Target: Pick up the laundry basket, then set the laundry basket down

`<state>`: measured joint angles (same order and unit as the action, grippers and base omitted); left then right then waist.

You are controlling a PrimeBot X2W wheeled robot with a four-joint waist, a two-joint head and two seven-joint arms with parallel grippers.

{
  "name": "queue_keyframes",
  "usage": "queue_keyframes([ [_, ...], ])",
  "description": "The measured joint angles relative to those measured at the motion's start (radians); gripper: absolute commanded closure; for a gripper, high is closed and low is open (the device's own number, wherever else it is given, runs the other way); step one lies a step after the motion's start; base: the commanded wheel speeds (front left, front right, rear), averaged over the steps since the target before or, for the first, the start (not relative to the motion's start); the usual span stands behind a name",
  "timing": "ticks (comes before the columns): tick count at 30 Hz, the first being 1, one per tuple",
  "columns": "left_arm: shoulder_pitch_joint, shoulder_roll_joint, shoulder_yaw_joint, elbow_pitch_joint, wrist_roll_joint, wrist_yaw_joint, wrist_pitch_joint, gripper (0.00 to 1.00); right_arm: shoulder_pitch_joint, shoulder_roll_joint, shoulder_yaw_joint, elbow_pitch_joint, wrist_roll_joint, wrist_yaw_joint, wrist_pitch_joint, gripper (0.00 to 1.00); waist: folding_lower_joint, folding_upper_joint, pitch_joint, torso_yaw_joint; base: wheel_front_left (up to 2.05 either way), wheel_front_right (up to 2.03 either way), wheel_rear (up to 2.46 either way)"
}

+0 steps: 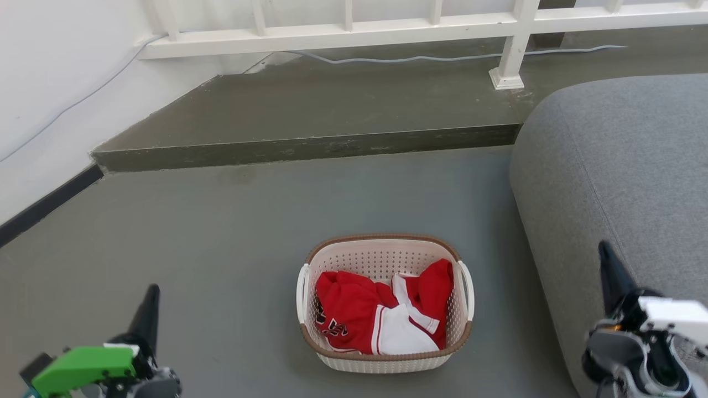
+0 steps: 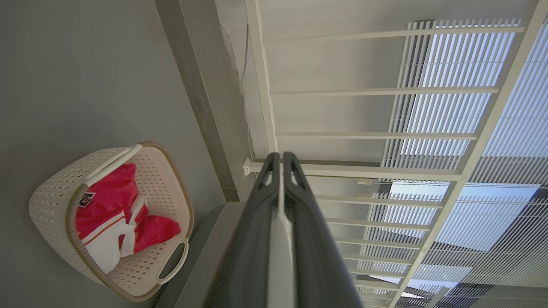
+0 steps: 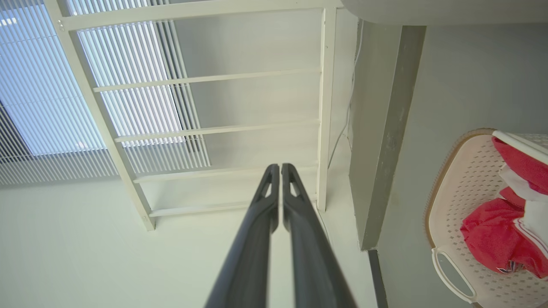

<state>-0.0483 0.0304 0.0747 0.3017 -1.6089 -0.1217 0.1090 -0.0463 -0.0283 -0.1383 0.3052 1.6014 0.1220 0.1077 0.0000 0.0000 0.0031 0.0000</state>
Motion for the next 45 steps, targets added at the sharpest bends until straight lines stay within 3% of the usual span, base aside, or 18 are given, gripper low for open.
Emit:
queue_keyframes([
  [20,0.021,-0.014,-0.027,0.000,0.017,0.000,-0.042,0.00,0.031,0.014,0.032,-0.021,-0.022,-0.001,-0.026,0.00,0.0000,0.0000,0.003,0.002,0.00,0.00,0.00],
  [30,0.018,-0.006,-0.068,-0.024,0.091,0.000,-0.081,0.00,0.029,0.011,0.061,-0.056,-0.057,0.000,-0.057,0.00,0.0000,0.0000,0.006,0.001,0.00,0.00,0.00],
  [45,0.000,0.028,-0.134,-0.053,0.289,0.000,-0.134,0.00,0.018,-0.038,0.135,-0.089,-0.177,-0.001,-0.125,0.00,0.0000,0.0000,0.010,0.000,0.00,0.00,0.00],
])
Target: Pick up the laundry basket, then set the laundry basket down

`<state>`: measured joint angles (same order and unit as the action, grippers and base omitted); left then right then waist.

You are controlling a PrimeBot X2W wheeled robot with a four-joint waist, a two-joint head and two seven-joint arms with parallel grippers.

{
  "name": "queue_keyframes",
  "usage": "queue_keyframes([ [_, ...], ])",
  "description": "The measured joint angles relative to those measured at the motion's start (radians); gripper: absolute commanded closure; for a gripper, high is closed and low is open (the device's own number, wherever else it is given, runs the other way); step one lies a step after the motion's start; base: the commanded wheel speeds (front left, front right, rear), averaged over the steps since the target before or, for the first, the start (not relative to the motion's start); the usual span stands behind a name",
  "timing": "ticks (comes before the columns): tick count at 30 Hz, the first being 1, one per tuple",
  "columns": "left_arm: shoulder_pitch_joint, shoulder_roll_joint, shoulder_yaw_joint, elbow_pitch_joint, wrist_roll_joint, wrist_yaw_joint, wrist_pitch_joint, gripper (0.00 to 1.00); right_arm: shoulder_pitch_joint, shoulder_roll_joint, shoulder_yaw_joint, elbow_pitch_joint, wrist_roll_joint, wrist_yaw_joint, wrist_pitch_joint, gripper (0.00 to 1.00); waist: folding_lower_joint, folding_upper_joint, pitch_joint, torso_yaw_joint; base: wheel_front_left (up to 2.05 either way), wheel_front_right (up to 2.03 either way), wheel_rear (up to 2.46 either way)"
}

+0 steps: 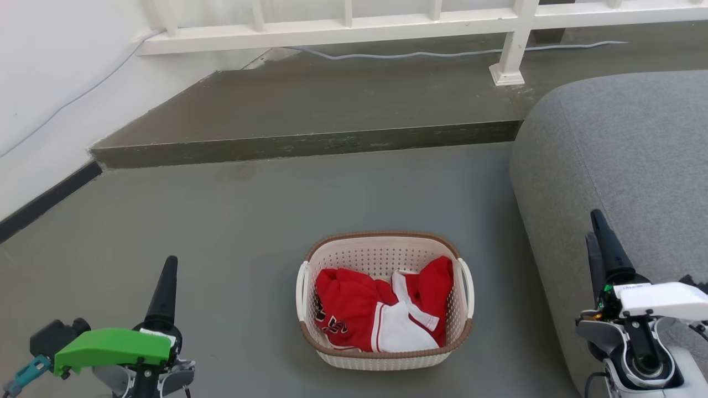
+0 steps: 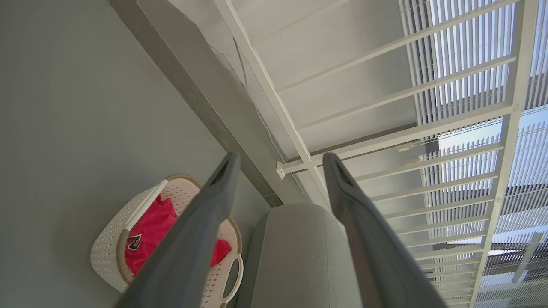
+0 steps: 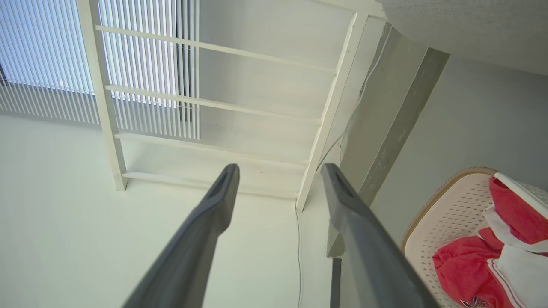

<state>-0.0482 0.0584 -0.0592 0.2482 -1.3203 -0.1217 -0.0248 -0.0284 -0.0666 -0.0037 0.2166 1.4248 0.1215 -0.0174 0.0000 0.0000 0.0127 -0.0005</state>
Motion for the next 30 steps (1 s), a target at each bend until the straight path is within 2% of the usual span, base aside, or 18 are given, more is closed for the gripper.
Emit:
queue_keyframes([
  [11,-0.014,0.013,-0.009,-0.024,0.183,0.000,-0.030,0.00,-0.006,-0.033,0.047,-0.003,-0.110,0.000,-0.034,0.00,0.0000,0.0000,0.002,0.001,0.00,0.00,0.00],
  [20,-0.015,0.019,-0.033,-0.031,0.357,0.001,-0.057,0.00,-0.027,-0.068,0.084,0.004,-0.260,0.000,-0.063,0.00,0.0000,0.0000,0.004,0.001,0.00,0.00,0.00],
  [30,-0.020,0.013,-0.048,-0.044,0.502,0.016,-0.088,0.00,-0.041,-0.097,0.144,0.024,-0.419,-0.009,-0.093,0.00,0.0000,0.0000,0.007,0.001,0.00,0.00,0.00],
])
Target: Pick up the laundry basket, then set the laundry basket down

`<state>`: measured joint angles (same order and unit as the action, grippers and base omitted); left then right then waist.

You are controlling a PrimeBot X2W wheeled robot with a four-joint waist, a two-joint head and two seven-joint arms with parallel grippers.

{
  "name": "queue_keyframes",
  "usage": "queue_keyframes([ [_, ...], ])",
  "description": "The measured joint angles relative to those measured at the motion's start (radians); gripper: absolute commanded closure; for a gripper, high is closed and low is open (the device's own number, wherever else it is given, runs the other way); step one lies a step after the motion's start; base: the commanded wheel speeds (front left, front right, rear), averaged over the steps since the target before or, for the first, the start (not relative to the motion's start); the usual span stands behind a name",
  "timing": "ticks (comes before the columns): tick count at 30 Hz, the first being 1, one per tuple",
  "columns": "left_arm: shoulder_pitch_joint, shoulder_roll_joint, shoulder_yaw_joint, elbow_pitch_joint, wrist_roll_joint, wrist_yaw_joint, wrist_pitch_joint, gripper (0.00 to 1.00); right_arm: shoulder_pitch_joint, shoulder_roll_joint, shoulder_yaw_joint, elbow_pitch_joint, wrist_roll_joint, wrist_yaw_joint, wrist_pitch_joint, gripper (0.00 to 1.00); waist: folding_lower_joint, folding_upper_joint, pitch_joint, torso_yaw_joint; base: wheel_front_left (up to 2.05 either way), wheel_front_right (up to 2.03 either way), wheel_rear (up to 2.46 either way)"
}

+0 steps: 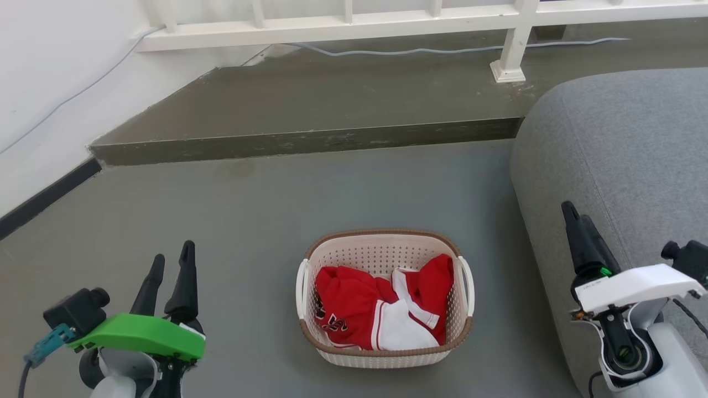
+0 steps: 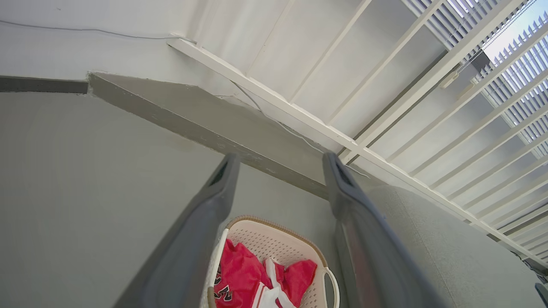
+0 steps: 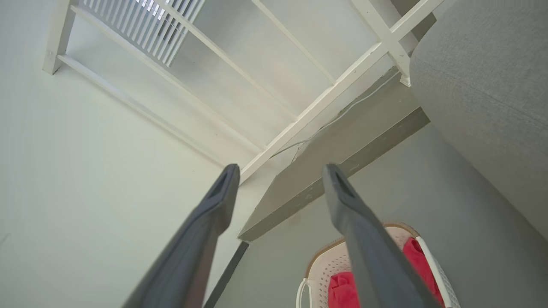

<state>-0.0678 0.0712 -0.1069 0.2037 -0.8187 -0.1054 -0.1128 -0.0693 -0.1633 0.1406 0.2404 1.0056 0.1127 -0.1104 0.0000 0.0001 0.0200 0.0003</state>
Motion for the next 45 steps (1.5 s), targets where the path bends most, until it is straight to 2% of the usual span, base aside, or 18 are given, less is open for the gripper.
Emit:
queue_keyframes([
  [33,-0.033,-0.020,-0.048,-0.051,0.411,0.000,-0.101,0.00,-0.055,-0.002,0.067,0.022,-0.373,-0.034,-0.102,0.00,0.0000,0.0000,0.016,0.000,0.00,0.00,0.00],
  [45,-0.037,-0.022,-0.057,-0.065,0.542,-0.002,-0.139,0.00,-0.071,-0.002,0.087,0.029,-0.495,-0.034,-0.137,0.00,0.0000,0.0000,0.017,0.002,0.00,0.00,0.00],
])
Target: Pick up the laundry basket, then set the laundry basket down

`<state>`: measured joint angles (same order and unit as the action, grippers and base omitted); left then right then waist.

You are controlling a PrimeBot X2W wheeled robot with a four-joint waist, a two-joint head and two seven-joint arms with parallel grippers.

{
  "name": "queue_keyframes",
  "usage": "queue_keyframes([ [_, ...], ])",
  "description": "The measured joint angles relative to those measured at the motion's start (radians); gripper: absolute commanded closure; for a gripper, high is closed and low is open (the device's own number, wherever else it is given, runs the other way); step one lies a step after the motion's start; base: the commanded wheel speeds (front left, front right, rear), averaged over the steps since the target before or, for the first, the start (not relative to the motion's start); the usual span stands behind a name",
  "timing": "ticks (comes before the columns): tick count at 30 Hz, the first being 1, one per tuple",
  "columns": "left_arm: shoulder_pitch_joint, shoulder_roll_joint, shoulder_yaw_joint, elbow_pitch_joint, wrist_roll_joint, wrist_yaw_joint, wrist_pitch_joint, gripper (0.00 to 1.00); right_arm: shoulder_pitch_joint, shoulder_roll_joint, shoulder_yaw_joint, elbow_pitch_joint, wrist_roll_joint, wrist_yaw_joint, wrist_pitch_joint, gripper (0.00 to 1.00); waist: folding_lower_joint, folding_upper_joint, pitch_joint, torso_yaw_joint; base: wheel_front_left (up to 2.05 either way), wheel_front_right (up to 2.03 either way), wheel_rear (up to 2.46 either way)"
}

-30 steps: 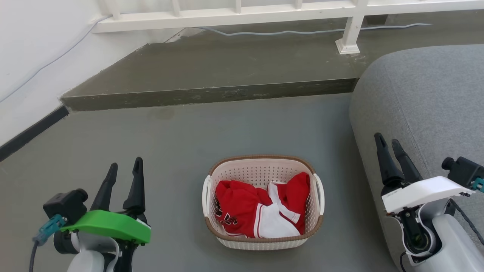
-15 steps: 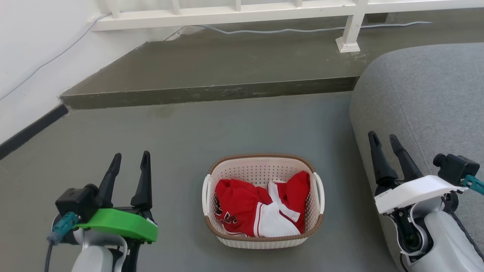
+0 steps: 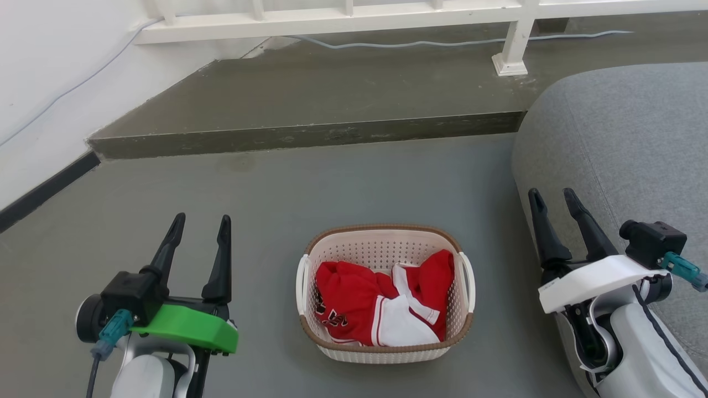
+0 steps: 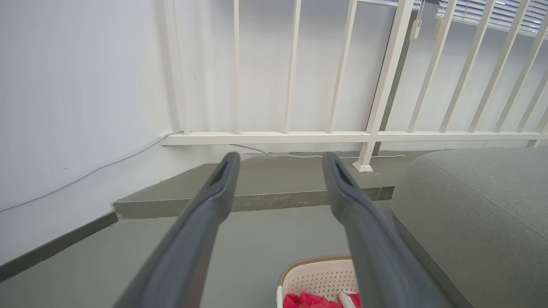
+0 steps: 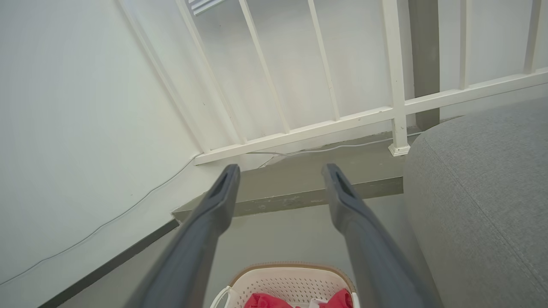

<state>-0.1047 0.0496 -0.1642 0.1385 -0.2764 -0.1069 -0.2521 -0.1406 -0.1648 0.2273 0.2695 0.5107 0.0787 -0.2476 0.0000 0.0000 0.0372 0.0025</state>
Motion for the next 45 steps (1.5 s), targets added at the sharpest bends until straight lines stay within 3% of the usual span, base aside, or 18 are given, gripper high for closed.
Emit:
queue_keyframes([
  [27,0.000,-0.004,0.007,0.000,0.000,-0.012,0.000,0.00,-0.001,0.018,-0.030,0.024,-0.036,0.009,-0.001,0.00,0.0000,0.0000,0.008,-0.003,0.00,0.00,0.00],
  [45,-0.062,-0.006,0.000,-0.010,-0.008,-0.013,0.000,0.00,-0.048,0.024,-0.068,0.024,-0.037,0.016,-0.001,0.00,0.0001,0.0000,0.140,-0.015,0.00,0.00,0.00],
])
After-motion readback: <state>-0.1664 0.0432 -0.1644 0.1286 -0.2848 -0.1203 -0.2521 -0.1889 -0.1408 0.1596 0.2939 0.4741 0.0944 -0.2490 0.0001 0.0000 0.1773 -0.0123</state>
